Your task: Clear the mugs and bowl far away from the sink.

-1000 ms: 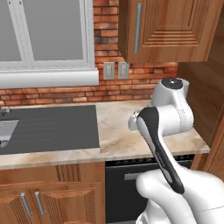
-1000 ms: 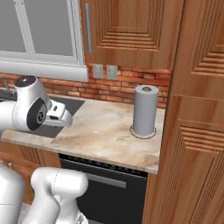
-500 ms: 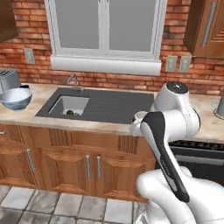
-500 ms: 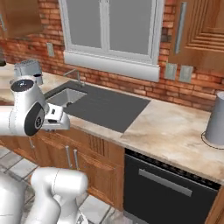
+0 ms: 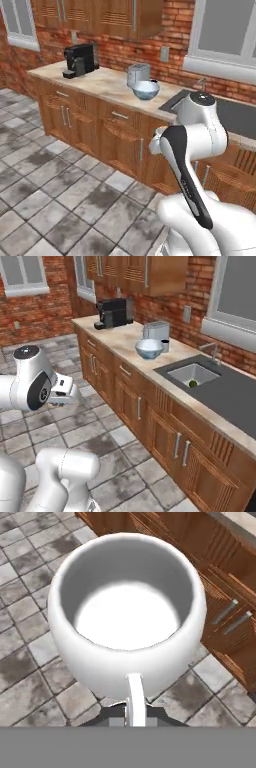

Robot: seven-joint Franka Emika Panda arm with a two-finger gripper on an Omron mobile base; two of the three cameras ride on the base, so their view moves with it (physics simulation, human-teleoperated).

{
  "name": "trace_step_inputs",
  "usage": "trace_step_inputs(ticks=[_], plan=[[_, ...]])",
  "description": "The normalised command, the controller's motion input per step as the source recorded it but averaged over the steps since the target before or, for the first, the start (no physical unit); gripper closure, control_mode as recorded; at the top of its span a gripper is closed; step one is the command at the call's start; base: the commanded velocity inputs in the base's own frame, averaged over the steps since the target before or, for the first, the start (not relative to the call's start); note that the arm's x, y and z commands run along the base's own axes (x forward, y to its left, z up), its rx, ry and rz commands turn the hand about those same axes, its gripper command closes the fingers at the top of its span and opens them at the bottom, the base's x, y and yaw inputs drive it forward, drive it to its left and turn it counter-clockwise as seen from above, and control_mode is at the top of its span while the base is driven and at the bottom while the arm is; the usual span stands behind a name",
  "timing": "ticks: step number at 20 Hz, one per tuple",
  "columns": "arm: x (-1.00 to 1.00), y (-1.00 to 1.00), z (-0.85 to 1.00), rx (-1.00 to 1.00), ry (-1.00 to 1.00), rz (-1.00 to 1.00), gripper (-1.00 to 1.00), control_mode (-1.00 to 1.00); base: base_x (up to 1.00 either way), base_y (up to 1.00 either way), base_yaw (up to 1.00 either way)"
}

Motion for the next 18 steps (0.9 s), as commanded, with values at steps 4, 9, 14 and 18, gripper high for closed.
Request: trace_step_inputs(ticks=[4,9,14,18], plan=[[0.00,0.00,0.00,0.00,0.00,0.00,1.00,1.00,0.00,0.51,0.96],[0.00,0.00,0.00,0.00,0.00,0.00,1.00,1.00,0.00,0.40,0.96],[0.00,0.00,0.00,0.00,0.00,0.00,1.00,1.00,0.00,0.32,0.91],[0.00,0.00,0.00,0.00,0.00,0.00,1.00,1.00,0.04,0.21,0.90]])
